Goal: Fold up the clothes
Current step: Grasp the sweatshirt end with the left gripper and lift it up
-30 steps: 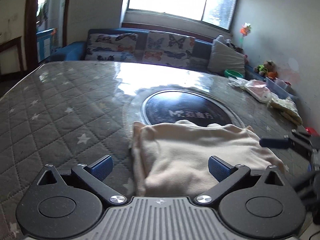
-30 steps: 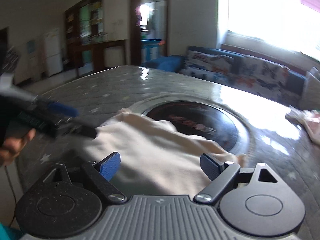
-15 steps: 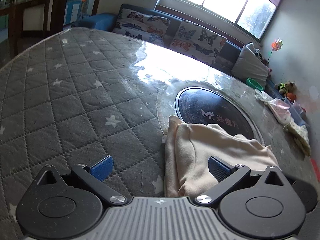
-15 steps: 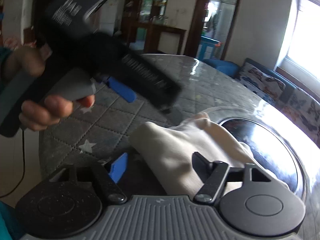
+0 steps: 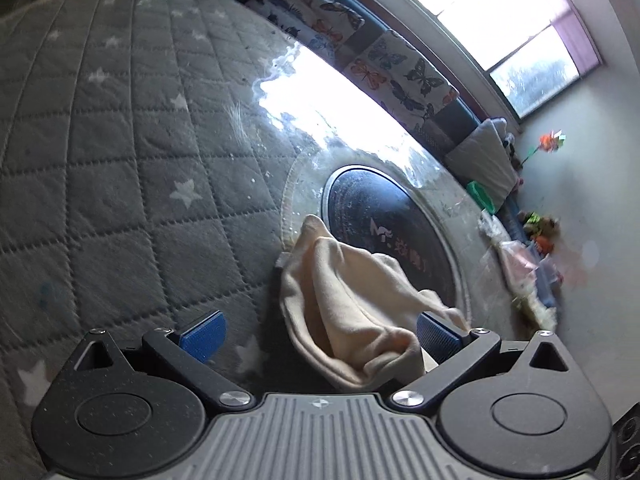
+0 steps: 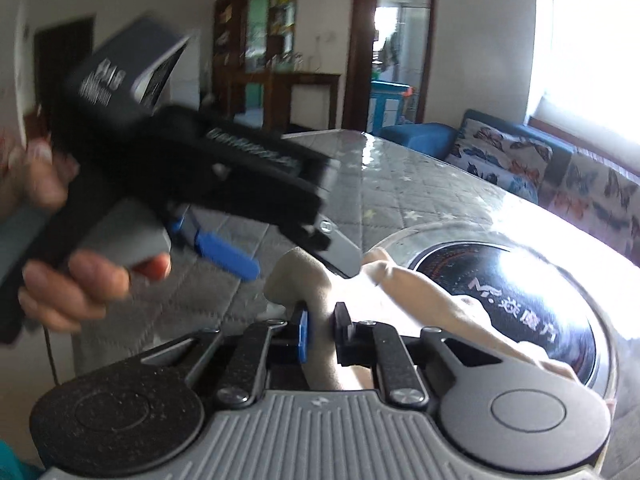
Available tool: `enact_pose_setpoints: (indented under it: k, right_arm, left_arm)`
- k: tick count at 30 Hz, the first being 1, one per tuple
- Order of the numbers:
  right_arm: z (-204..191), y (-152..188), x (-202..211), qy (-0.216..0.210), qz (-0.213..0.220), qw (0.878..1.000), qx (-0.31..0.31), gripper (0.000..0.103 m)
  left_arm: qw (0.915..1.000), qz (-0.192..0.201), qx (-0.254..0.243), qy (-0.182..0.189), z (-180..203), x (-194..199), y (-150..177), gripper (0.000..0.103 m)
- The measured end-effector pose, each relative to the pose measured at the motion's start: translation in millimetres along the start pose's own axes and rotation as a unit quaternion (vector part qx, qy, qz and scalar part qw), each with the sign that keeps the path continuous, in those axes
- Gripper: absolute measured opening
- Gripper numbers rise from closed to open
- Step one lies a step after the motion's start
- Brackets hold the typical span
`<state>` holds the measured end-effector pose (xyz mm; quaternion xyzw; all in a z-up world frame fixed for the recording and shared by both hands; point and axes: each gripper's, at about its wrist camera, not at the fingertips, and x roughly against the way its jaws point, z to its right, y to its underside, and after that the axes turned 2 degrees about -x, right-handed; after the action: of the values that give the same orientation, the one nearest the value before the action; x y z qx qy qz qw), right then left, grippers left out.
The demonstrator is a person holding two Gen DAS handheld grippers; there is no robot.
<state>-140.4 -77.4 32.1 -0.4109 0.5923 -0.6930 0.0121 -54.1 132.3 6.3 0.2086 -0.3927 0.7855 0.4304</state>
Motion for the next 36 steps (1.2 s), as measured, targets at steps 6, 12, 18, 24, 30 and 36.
enact_pose_setpoints:
  k: [6, 12, 18, 24, 30, 36]
  right_arm:
    - [19, 1, 14, -0.018, 0.016, 0.999, -0.049, 0.010]
    - [23, 6, 19, -0.030, 0.020, 0.998, -0.056, 0.010]
    - [29, 12, 24, -0.039, 0.017, 0.997, -0.069, 0.011]
    - [50, 25, 55, -0.013, 0.030, 0.996, -0.083, 0.023]
    - [115, 45, 82, 0.114, 0.020, 0.979, -0.169, 0.037]
    - [167, 74, 87, 0.150, 0.008, 0.955, -0.256, 0.050]
  left_arm:
    - [0.9952, -0.036, 0.068, 0.060, -2, -19, 0, 0.102]
    - [0.9886, -0.061, 0.091, 0.104, -5, -37, 1, 0.074]
    - [0.9885, -0.071, 0.083, 0.104, -10, -45, 6, 0.033]
    - [0.9895, -0.070, 0.072, 0.104, -14, -43, 7, 0.024]
    - [0.9944, -0.060, 0.026, 0.083, -2, -39, 8, 0.027]
    - [0.9962, -0.056, -0.006, 0.066, 8, -39, 8, 0.027]
